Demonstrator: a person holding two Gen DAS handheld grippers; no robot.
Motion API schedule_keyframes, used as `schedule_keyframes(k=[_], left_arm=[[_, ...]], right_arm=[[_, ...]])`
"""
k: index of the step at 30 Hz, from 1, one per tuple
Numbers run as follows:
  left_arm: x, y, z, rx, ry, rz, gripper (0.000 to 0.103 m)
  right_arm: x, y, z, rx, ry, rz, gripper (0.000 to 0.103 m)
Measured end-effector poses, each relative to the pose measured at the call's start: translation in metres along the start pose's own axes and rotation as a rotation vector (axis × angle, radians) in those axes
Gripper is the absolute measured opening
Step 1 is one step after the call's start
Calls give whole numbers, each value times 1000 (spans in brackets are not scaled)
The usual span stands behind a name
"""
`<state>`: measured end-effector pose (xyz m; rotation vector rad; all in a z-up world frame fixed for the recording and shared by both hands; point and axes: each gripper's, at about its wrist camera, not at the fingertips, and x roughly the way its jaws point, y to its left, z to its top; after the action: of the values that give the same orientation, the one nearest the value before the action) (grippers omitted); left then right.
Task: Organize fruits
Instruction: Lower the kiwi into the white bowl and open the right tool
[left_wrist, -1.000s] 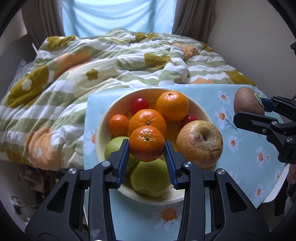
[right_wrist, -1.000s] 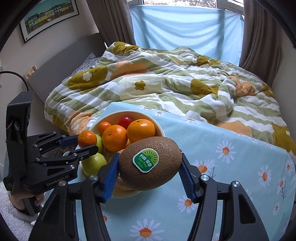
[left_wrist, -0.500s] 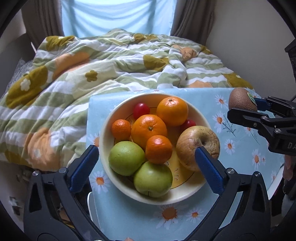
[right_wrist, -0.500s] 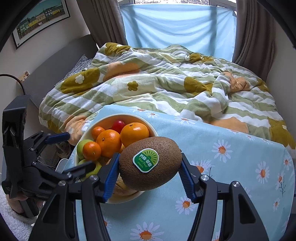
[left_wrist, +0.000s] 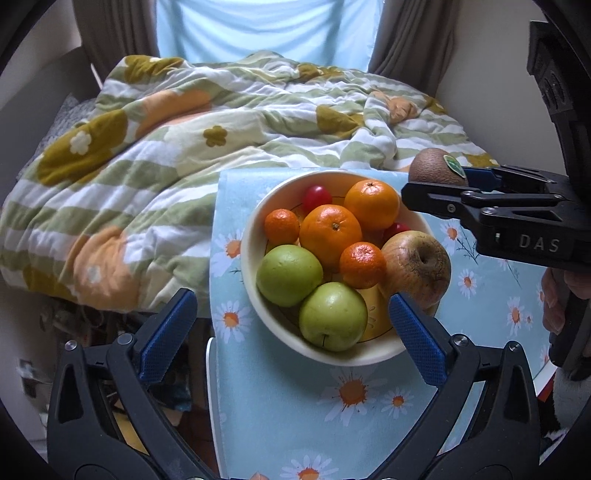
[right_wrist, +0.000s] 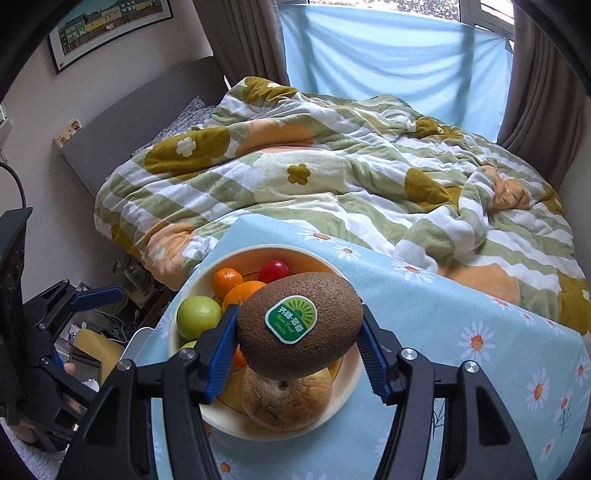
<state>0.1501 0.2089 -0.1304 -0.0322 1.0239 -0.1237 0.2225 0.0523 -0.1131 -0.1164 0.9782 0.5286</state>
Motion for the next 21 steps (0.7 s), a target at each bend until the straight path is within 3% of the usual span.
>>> schedule_keyframes(k=[6, 16, 18, 21], left_arm=[[-2, 1, -10, -27, 12, 11, 103], [-1, -3, -26, -36, 28, 12, 103], [-2, -3, -28, -37, 27, 11, 103], [-3, -3, -31, -37, 25, 5, 103]], right_arm=[[23, 5, 2, 21, 17, 18, 57], [39, 9, -1, 41, 18, -40, 57], [37, 9, -2, 47, 3, -36, 62], [30, 11, -1, 35, -34, -50, 85]])
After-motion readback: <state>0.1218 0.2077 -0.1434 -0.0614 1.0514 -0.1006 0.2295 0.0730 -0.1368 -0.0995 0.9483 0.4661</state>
